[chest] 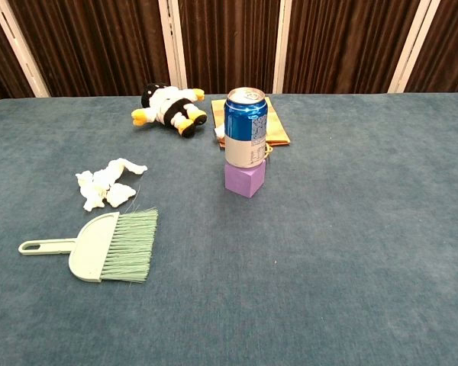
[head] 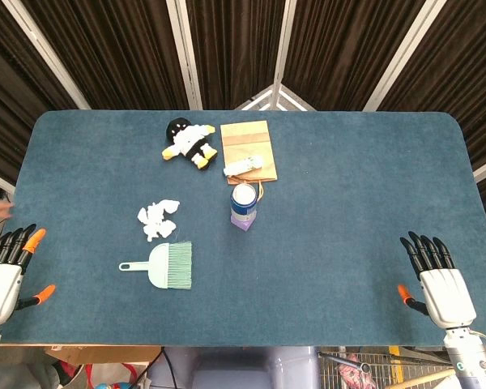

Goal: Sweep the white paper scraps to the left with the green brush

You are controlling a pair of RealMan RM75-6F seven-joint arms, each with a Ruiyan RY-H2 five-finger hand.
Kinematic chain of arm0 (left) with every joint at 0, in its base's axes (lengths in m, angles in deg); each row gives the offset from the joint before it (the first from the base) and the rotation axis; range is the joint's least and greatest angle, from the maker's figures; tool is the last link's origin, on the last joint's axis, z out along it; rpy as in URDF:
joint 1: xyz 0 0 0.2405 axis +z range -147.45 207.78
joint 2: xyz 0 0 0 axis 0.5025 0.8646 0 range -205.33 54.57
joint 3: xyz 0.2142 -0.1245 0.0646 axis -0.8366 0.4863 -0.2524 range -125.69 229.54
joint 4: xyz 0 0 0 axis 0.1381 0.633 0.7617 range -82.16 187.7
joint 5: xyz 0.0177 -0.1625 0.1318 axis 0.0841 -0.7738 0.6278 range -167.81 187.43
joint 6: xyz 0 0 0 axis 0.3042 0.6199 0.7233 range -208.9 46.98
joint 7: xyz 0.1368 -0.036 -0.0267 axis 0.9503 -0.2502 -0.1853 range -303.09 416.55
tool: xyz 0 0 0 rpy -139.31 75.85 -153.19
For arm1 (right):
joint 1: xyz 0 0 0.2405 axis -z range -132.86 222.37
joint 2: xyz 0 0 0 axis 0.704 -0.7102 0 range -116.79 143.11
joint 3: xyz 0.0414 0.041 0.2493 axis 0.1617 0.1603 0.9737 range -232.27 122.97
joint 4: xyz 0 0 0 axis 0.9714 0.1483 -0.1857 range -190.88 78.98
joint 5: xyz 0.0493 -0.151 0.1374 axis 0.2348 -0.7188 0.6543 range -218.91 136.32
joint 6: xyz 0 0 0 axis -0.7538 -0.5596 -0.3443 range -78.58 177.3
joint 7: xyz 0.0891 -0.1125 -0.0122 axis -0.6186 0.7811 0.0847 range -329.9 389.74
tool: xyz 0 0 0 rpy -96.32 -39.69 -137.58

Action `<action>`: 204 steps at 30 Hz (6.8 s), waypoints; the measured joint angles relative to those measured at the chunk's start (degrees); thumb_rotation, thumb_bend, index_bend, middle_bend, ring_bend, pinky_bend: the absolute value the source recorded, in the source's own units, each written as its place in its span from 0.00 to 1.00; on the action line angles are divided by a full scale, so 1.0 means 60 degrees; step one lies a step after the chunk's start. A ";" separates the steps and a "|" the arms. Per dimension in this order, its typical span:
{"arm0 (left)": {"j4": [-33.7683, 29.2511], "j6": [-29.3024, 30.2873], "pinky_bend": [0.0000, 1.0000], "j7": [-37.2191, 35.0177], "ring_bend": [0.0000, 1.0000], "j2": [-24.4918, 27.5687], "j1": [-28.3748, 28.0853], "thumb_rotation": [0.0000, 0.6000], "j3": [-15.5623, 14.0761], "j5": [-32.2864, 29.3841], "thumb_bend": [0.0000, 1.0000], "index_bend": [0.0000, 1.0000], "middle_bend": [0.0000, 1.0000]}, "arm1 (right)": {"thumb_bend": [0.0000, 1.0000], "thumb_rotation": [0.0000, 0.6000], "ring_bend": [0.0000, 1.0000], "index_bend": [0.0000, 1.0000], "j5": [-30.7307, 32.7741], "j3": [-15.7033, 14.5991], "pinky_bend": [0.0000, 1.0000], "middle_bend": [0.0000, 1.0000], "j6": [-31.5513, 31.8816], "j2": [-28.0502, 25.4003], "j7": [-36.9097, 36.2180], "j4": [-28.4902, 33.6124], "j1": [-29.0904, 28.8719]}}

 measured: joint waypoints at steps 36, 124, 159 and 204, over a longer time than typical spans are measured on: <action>-0.1056 -0.3695 1.00 0.5085 1.00 -0.2314 -0.2392 1.00 0.1135 -0.4945 0.35 0.46 1.00 | 0.32 1.00 0.00 0.00 0.0039 -0.0018 0.01 0.00 -0.0087 -0.0073 -0.0191 0.0113 -0.0016; 0.0444 -0.4062 1.00 0.5263 1.00 -0.1360 -0.4907 1.00 0.2267 -0.7246 0.71 0.78 1.00 | 0.32 1.00 0.00 0.00 0.0393 0.0033 0.01 0.00 -0.0327 -0.0194 -0.0309 0.0345 -0.0011; 0.3037 -0.4106 1.00 0.2502 1.00 -0.0146 -0.3371 1.00 0.1369 -0.6935 0.71 0.78 1.00 | 0.32 1.00 0.00 0.00 0.0409 0.0028 0.01 0.00 -0.0226 -0.0154 0.0057 0.0456 0.0083; -0.1667 -0.1175 0.16 0.2129 0.00 -0.0421 -0.1944 1.00 -0.0526 -0.2066 0.08 0.00 0.00 | 0.32 1.00 0.00 0.00 0.0515 0.0053 0.01 0.00 -0.0296 -0.0262 0.0114 0.0463 0.0094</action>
